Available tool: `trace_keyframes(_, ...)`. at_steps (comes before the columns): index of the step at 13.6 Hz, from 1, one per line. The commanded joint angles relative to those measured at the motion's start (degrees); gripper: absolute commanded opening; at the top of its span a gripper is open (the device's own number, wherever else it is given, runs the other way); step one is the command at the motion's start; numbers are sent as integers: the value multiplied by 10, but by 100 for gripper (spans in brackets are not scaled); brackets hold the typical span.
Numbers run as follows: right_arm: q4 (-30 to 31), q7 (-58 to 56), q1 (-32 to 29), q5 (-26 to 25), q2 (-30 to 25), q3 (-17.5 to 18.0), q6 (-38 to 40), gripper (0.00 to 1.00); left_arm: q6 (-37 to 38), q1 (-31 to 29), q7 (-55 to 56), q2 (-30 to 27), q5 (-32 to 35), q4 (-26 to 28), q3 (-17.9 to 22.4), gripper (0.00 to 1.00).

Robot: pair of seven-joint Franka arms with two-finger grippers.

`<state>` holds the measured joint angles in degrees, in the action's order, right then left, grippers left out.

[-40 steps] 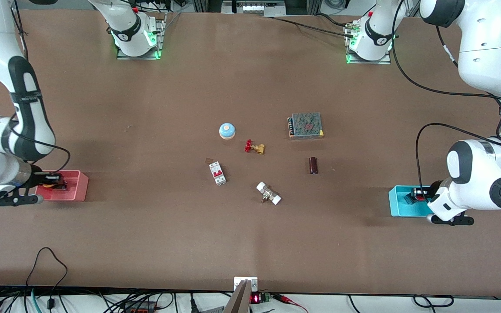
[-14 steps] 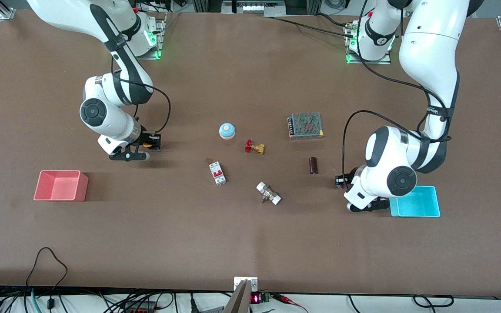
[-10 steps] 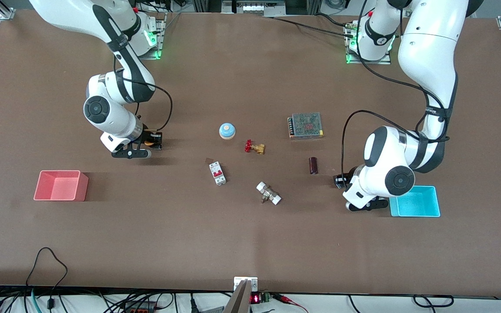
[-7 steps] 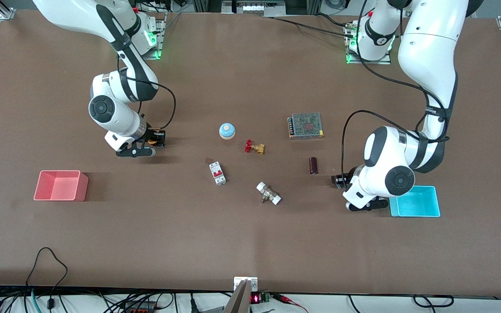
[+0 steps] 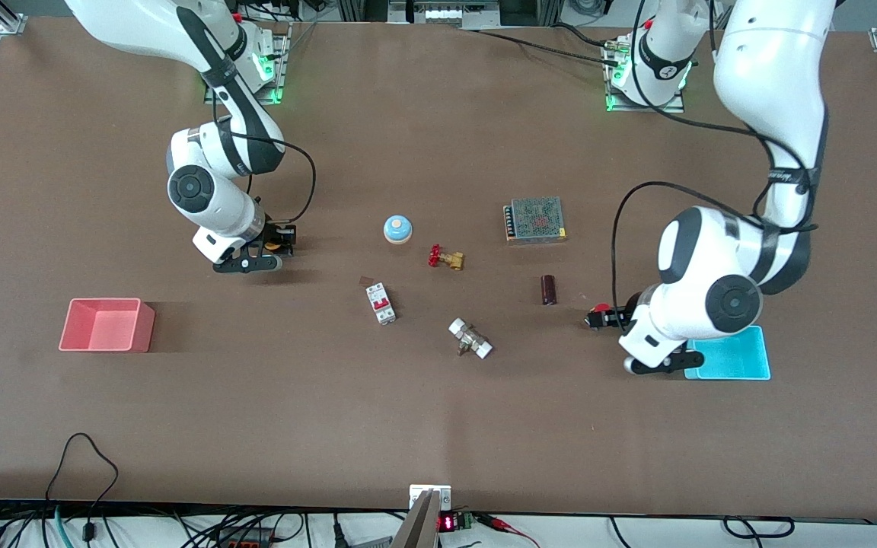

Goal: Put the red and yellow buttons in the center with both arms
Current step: 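Lift the yellow button with the right gripper while the left gripper lifts the red button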

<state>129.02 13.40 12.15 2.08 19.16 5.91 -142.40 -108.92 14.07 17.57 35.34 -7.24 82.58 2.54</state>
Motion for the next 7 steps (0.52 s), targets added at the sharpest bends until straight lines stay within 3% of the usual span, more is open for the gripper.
trace_keyframes(1, -28, 43, 2, -12, -23, -1, 18, 100, 41, -3, -3, -61, 20, 9, 17, 100)
trace_keyframes(3, -76, 46, -1, -11, -39, -1, 78, 100, 71, -5, -8, -84, 25, -12, 43, 100)
trace_keyframes(7, -242, 47, -7, -9, -49, -18, 241, 100, 106, -26, -66, -138, 29, -18, 57, 100)
